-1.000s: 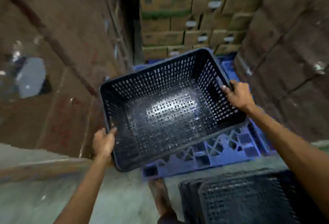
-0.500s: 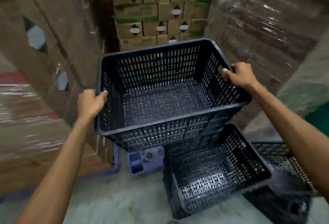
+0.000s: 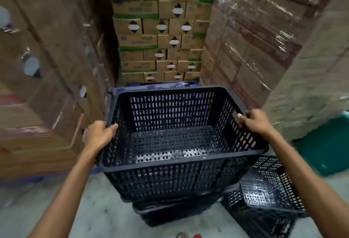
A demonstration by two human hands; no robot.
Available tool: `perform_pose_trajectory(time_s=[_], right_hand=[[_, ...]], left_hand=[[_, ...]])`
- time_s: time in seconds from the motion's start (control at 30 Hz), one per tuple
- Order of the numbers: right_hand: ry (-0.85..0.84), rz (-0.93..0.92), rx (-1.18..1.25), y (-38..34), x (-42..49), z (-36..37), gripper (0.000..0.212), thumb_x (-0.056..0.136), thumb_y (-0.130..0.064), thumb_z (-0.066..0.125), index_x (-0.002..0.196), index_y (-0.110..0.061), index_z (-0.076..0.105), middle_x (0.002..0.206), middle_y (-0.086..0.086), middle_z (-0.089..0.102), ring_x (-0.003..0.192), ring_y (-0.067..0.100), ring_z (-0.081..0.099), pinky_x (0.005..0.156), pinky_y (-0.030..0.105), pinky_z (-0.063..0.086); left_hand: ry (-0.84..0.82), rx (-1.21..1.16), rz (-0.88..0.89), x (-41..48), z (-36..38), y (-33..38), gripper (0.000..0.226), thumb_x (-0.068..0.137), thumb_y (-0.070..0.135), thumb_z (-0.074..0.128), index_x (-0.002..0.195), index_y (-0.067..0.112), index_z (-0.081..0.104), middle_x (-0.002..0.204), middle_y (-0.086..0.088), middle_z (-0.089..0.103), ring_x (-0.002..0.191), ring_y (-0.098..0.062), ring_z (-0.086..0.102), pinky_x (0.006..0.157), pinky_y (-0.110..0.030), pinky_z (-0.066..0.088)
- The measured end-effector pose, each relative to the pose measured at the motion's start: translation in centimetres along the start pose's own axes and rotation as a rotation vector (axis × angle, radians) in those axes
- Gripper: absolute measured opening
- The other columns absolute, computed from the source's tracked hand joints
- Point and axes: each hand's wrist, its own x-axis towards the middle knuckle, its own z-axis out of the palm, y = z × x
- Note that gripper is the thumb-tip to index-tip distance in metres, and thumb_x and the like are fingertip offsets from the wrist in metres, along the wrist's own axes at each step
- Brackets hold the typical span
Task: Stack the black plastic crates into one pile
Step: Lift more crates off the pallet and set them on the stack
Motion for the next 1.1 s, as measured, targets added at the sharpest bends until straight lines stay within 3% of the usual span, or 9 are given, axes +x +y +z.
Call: perform_pose_trajectory(time_s=[0.1, 0.2, 0.33, 0.47, 0.63, 0.8, 0.97, 1.1], right_hand=[[-0.011, -0.009, 0.048, 3.3, 0.5, 0.3, 0.043, 0.096, -0.035, 0.059, 0.071, -0.001, 0.071, 0.064, 0.019, 0.063, 0.068, 0.026, 0.062, 0.063, 0.035, 0.042], [-0.032, -0.033, 0.075, 5.4, 0.8, 0.5, 0.042, 0.095, -0.034, 0.06, 0.064, -0.008, 0.07, 0.055, 0.009, 0.062, 0.055, 0.017, 0.057, 0.054, 0.03, 0.039], [-0.049, -0.048, 0.137, 6.9, 1.3, 1.4, 0.04, 0.096, -0.032, 0.061, 0.066, -0.007, 0.071, 0.056, 0.009, 0.063, 0.057, 0.018, 0.055, 0.061, 0.033, 0.041], [-0.029, -0.063, 0.154, 7.4, 1.6, 2.6, 0.04, 0.094, -0.031, 0.062, 0.06, -0.01, 0.065, 0.047, -0.002, 0.049, 0.05, 0.01, 0.046, 0.051, 0.032, 0.034], [-0.031, -0.067, 0.149, 7.6, 2.4, 3.7, 0.04, 0.095, -0.032, 0.061, 0.064, -0.007, 0.07, 0.047, -0.001, 0.053, 0.058, 0.021, 0.054, 0.058, 0.032, 0.034], [-0.009, -0.08, 0.102, 7.4, 2.3, 4.2, 0.036, 0.095, -0.032, 0.059, 0.075, -0.006, 0.072, 0.063, 0.015, 0.061, 0.078, 0.036, 0.065, 0.069, 0.039, 0.046], [0.017, -0.095, 0.105, 7.7, 1.6, 4.7, 0.037, 0.095, -0.031, 0.059, 0.069, -0.006, 0.064, 0.057, 0.011, 0.05, 0.069, 0.031, 0.054, 0.064, 0.038, 0.037], [0.047, -0.099, 0.1, 7.9, 1.1, 5.2, 0.037, 0.096, -0.034, 0.057, 0.077, -0.006, 0.071, 0.066, 0.018, 0.063, 0.076, 0.039, 0.064, 0.068, 0.041, 0.046]], left_hand=[[0.028, 0.031, -0.026, -2.4, 2.5, 0.2, 0.047, 0.089, 0.045, 0.059, 0.067, 0.005, 0.068, 0.063, -0.013, 0.064, 0.061, -0.027, 0.06, 0.061, -0.038, 0.048], [0.054, 0.041, -0.063, -4.7, 4.0, 0.6, 0.046, 0.089, 0.047, 0.058, 0.068, 0.007, 0.066, 0.068, -0.014, 0.065, 0.068, -0.031, 0.062, 0.064, -0.04, 0.051], [0.059, 0.037, -0.086, -6.0, 5.3, 0.7, 0.048, 0.09, 0.048, 0.056, 0.062, 0.011, 0.063, 0.062, -0.012, 0.065, 0.064, -0.031, 0.064, 0.056, -0.036, 0.045], [0.092, 0.037, -0.103, -6.0, 5.5, 0.7, 0.05, 0.089, 0.05, 0.057, 0.057, 0.012, 0.062, 0.057, -0.01, 0.064, 0.06, -0.029, 0.063, 0.053, -0.033, 0.041], [0.099, -0.002, -0.165, -5.5, 6.2, 0.2, 0.042, 0.087, 0.05, 0.059, 0.069, 0.014, 0.07, 0.062, -0.005, 0.069, 0.064, -0.026, 0.066, 0.058, -0.033, 0.046], [0.135, -0.004, -0.194, -5.3, 7.2, -0.8, 0.044, 0.085, 0.051, 0.06, 0.066, 0.012, 0.07, 0.061, -0.005, 0.069, 0.063, -0.026, 0.066, 0.06, -0.034, 0.047], [0.165, 0.004, -0.191, -5.3, 7.6, -1.3, 0.046, 0.084, 0.051, 0.06, 0.066, 0.01, 0.07, 0.062, -0.008, 0.069, 0.066, -0.03, 0.066, 0.065, -0.039, 0.053], [0.195, -0.01, -0.157, -5.6, 8.2, -1.8, 0.046, 0.086, 0.051, 0.059, 0.068, 0.011, 0.07, 0.062, -0.008, 0.068, 0.065, -0.031, 0.065, 0.059, -0.034, 0.046]])
